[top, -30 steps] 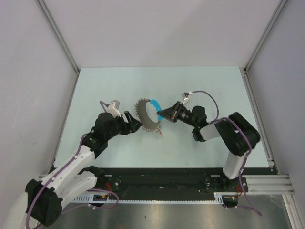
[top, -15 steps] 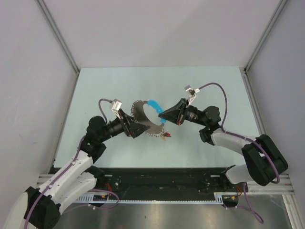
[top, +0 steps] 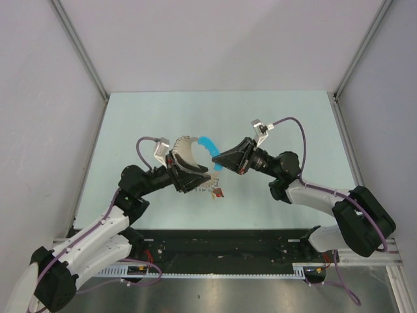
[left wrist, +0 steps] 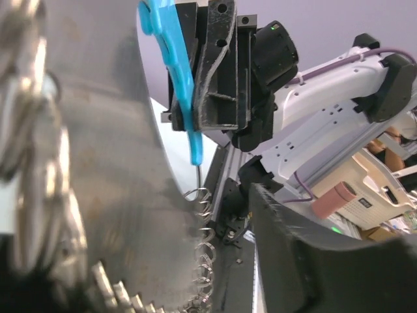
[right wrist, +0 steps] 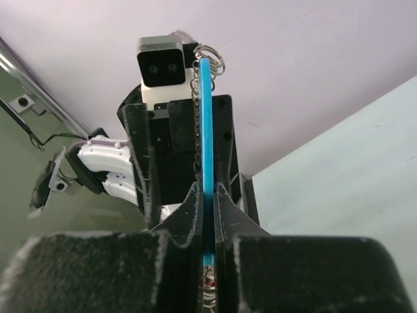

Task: Remove the keys from the keyring
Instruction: Pick up the keyring from the center of the board.

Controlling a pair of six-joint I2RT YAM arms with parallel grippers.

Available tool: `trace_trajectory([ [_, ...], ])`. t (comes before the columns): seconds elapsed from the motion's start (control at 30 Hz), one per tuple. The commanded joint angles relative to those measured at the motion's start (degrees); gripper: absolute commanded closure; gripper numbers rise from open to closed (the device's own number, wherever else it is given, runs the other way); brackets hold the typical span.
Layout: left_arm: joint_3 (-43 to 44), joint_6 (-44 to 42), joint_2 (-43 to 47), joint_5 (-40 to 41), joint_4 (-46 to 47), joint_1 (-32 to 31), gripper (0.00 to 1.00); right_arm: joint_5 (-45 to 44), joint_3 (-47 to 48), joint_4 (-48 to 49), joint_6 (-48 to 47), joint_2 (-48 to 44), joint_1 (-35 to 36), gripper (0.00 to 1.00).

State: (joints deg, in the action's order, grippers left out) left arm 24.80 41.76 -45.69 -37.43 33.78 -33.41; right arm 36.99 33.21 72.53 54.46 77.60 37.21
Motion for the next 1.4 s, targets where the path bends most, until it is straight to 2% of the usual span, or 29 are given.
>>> trace_trajectory([
  [0.0, -0.28, 0.78, 0.6, 0.69, 3.84, -1.04, 0.48, -5.0, 0.1, 13.78, 2.32, 0.8, 0.67, 1.0],
  [0.17, 0.17, -0.71, 2.27, 1.74, 0.41, -1.13, 0.57, -7.19, -1.74, 13.78, 1.27, -0.52, 0.49, 1.0],
  [0.3, -0.45, -0.8, 2.89, 3.06, 0.15, -1.13, 0.59, -9.3, -2.8, 13.78, 0.48, -1.92, 0.41, 1.0],
  [0.47, -1.15, -0.45, 2.8, 3.94, -0.12, -1.13, 0.37, -9.92, -2.98, 13.78, 0.47, -3.07, -0.03, 1.0],
  [0.6, -1.68, 1.21, 2.45, 4.56, 1.2, -1.13, 0.36, -11.41, -3.94, 14.65, 0.21, -3.51, 0.32, 1.0],
  [0.77, -3.17, 3.85, 1.75, 4.38, 5.67, -1.13, 0.54, -13.79, -4.74, 16.24, 0.12, -3.51, 0.14, 1.0],
  [0.9, -2.91, 4.82, 1.13, 5.09, 4.9, -1.31, 0.67, -13.53, -4.74, 16.15, 0.39, -3.16, 0.06, 1.0],
  [0.93, -2.48, 4.82, 1.13, 5.09, 4.54, -1.31, 0.75, -13.09, -4.74, 16.15, 0.3, -3.16, 0.05, 1.0],
  [1.0, -2.03, 4.65, 1.22, 5.09, 3.32, -1.31, 0.85, -11.78, -5.08, 15.62, 0.04, -3.33, 0.05, 0.99],
  [1.03, -1.42, 4.47, 1.39, 5.35, 2.61, -1.22, 0.97, -11.59, -5.35, 15.1, -0.31, -3.68, -0.03, 0.96],
  [1.07, -1.16, 4.3, 1.66, 5.61, 1.13, -1.22, 1.0, -11.33, -5.79, 13.01, -1.62, -4.21, -0.03, 0.93],
  [1.13, -0.63, 3.68, 2.53, 6.14, 0.24, -1.22, 1.0, -10.8, -5.88, 9.05, -3.99, -6.67, 0.14, 0.88],
  [1.2, -0.19, 2.89, 3.41, 6.84, -1.34, -1.22, 1.0, -11.06, -5.88, 0.71, -9.7, -10.86, 0.58, 0.83],
  [1.23, 0.33, 2.46, 3.68, 7.02, -1.87, -1.22, 1.0, -11.59, -5.96, -2.63, -11.9, -12.46, 0.76, 0.73],
  [1.27, 0.69, 2.19, 3.94, 7.37, -3.27, -1.31, 0.99, -12.55, -5.88, -10.32, -14.09, -14.56, 1.11, 0.68],
  [1.33, 1.65, 1.31, 4.38, 8.51, -4.86, -1.22, 1.0, -17.46, -5.88, -18.0, -20.08, -20.35, 1.9, 0.54],
  [1.37, 2.01, 1.05, 4.38, 8.77, -5.91, -1.22, 1.0, -18.87, -5.88, -24.13, -21.83, -22.13, 2.07, 0.5],
])
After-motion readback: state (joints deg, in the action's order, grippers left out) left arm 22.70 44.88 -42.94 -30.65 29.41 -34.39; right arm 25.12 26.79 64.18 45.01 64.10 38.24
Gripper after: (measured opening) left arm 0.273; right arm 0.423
